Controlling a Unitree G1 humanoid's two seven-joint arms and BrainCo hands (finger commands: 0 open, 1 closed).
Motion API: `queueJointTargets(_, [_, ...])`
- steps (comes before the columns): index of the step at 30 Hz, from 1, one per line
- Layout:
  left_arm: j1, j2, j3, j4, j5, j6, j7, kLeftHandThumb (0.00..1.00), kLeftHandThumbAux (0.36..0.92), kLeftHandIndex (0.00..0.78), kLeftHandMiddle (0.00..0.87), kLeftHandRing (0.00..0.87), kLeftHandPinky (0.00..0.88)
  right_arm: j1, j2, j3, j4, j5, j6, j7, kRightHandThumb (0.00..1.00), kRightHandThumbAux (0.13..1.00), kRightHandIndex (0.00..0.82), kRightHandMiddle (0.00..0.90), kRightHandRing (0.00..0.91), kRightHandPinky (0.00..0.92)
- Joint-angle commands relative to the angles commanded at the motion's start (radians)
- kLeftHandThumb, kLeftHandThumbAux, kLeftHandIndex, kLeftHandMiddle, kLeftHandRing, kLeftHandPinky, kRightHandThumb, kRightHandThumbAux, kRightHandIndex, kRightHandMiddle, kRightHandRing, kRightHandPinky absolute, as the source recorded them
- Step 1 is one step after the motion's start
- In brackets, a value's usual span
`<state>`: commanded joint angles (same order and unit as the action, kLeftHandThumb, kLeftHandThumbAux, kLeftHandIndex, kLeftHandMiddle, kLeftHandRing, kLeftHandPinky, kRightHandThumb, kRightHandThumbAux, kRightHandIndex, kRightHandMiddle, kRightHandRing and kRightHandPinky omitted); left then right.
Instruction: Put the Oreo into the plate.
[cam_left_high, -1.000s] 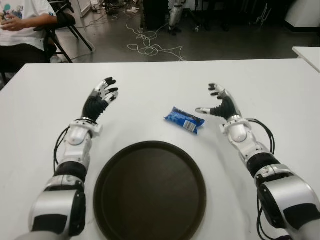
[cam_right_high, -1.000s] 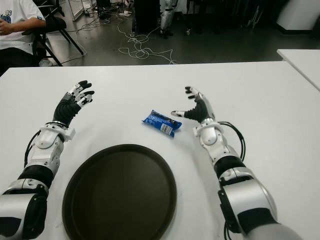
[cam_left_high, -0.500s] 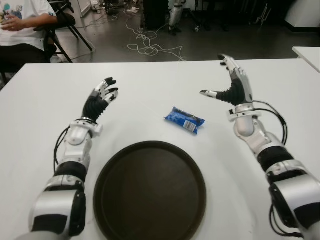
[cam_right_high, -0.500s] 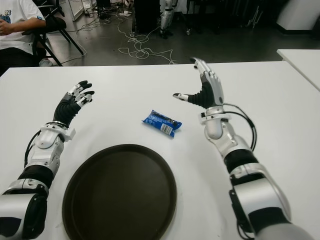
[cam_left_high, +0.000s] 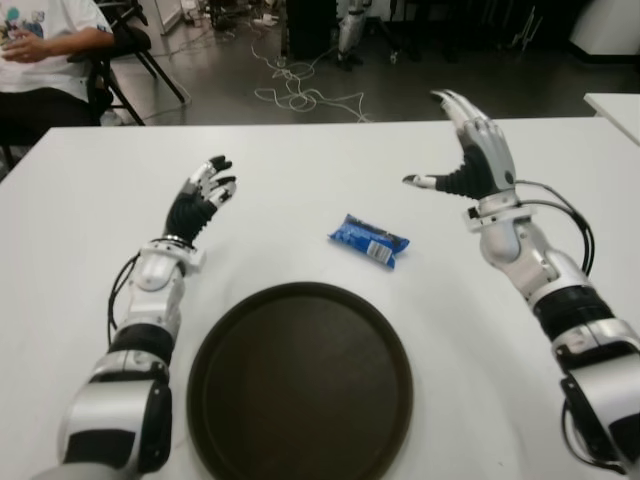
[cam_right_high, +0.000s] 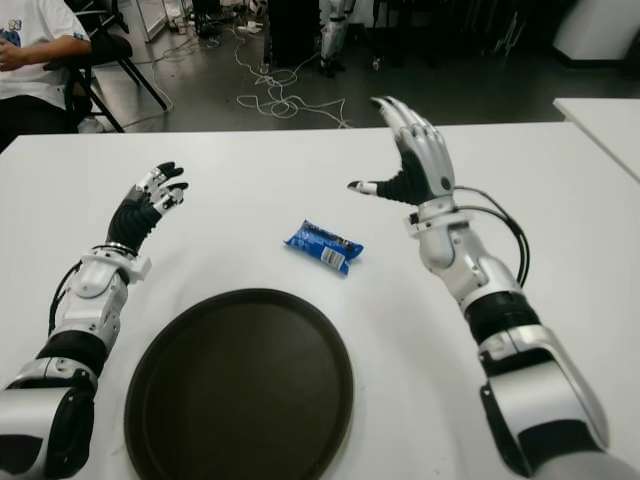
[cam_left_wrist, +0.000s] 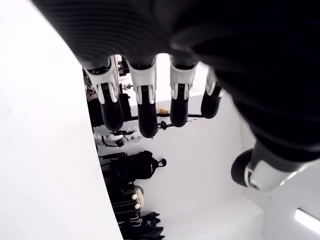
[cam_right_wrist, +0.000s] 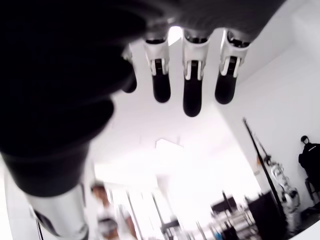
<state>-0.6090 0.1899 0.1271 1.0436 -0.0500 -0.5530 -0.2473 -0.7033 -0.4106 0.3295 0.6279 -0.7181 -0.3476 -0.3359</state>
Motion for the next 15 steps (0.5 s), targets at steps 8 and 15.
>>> queueJointTargets(8, [0.004,0.0,0.004,-0.003,-0.005,0.002,-0.004,0.166,0.548,0.09,0.131,0.132,0.169,0.016,-0.019,0.037,-0.196,-0.046,0.173,0.246,0.0,0.78,0.106,0.133,0.157,0.166])
queueJointTargets(15, [0.008,-0.001,0.005,-0.013,-0.009,0.001,-0.011,0.162,0.562,0.098,0.138,0.134,0.156,-0.011,0.042,0.113,-0.145,-0.109,0.252,0.279,0.0,0.804,0.11,0.134,0.143,0.139])
